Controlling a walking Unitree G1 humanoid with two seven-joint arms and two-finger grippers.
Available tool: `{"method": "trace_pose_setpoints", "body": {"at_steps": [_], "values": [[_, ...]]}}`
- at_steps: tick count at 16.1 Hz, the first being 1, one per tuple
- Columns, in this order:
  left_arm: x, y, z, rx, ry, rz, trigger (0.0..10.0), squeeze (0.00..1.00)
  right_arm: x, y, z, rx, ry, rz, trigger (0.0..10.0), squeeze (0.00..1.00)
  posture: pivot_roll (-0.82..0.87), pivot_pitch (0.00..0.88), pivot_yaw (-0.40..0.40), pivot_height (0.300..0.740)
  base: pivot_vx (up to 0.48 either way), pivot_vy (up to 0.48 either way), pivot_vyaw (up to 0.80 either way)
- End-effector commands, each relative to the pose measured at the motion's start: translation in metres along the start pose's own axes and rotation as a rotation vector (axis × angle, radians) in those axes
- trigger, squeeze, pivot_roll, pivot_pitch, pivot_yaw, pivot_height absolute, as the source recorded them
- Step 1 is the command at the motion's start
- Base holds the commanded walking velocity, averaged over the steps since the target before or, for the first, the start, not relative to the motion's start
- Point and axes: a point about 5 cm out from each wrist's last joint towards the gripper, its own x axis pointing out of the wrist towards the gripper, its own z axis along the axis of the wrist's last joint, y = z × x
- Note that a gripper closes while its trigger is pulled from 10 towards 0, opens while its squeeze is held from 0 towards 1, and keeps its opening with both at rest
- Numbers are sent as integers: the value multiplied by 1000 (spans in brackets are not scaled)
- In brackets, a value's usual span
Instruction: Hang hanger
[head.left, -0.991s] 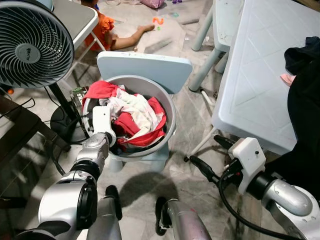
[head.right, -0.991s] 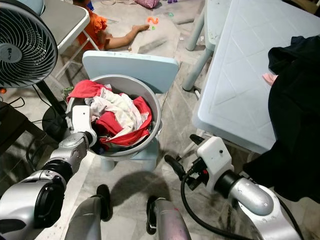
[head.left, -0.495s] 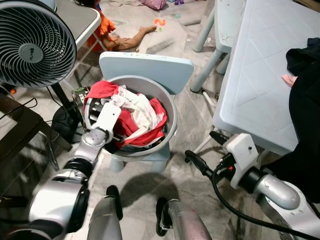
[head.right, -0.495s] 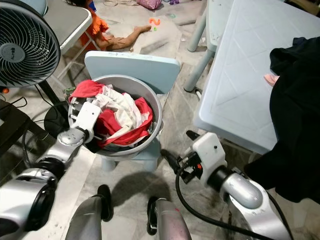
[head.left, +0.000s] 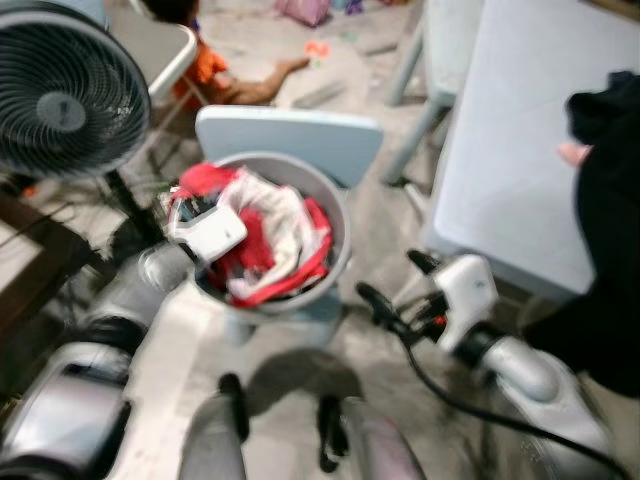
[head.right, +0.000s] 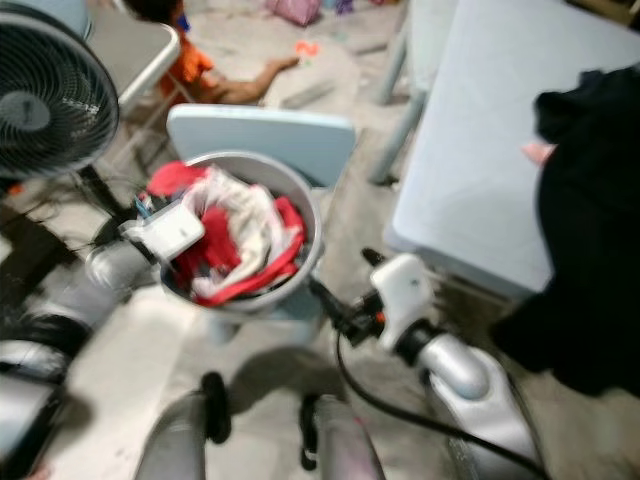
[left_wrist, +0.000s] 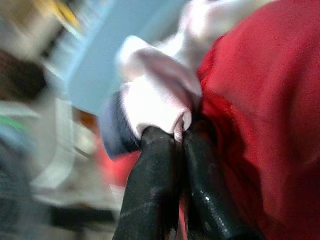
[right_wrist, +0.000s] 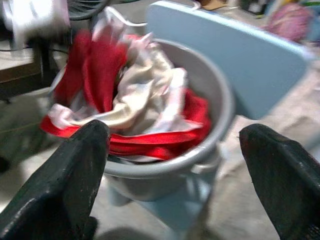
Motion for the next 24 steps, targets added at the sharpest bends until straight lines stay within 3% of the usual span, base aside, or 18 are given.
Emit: {"method": "trace_pose_setpoints", "body": {"at_steps": [1,2,4,6,8,9,10,11,12,15,18,20,22,24], "values": [[-1,-5,13,65,-97,-43,0,0,0,-2,-2,-8,0,-20,10000,0,-94,176,-40,740,0,0,0],[-7,-5,16,76,-134,-76,0,0,2,-2,-4,1,-9,-34,10000,0,-79,170,-24,740,0,0,0],[-25,-14,6,74,-111,-204,0,0,7,-1,-6,10,-20,-48,10000,0,-62,164,-14,740,0,0,0],[-37,-20,-2,66,-79,-246,0,0,9,1,-9,11,-27,-48,10000,0,-50,162,-13,740,0,0,0],[-49,-40,-14,17,-13,-301,0,0,11,1,-10,9,-33,-45,10000,0,-46,158,-17,740,0,0,0],[-55,-58,-27,-72,87,-322,10000,0,13,-1,-10,4,-37,-45,10000,0,-46,155,-22,740,0,0,0],[-57,-63,-32,-86,119,-323,10000,0,14,-2,-9,-1,-39,-44,10000,0,-49,153,-26,740,0,0,0],[-58,-68,-34,-134,138,-327,10000,773,14,-3,-9,-3,-40,-45,10000,0,-51,152,-33,740,0,0,0],[-58,-70,-36,-180,156,-305,10000,1000,15,-6,-8,-9,-41,-47,10000,0,-53,149,-40,740,0,0,0],[-57,-70,-41,-242,212,-210,10000,1000,17,-8,-7,-24,-43,-39,10000,0,-53,150,-49,740,0,0,0],[-53,-66,-32,-369,207,-121,10000,1000,18,-9,-6,-29,-48,-37,10000,0,-55,155,-60,740,0,0,0],[-49,-68,-19,-591,185,-50,10000,1000,19,-9,-6,-31,-46,-32,10000,0,-55,156,-62,740,0,0,0],[-50,-81,-5,-739,183,-80,10000,1000,20,-9,-5,-34,-48,-29,10000,0,-54,157,-63,740,0,0,0],[-55,-92,5,-738,178,-120,10000,1000,22,-9,-4,-36,-52,-27,10000,0,-48,156,-65,740,0,0,0]]}}
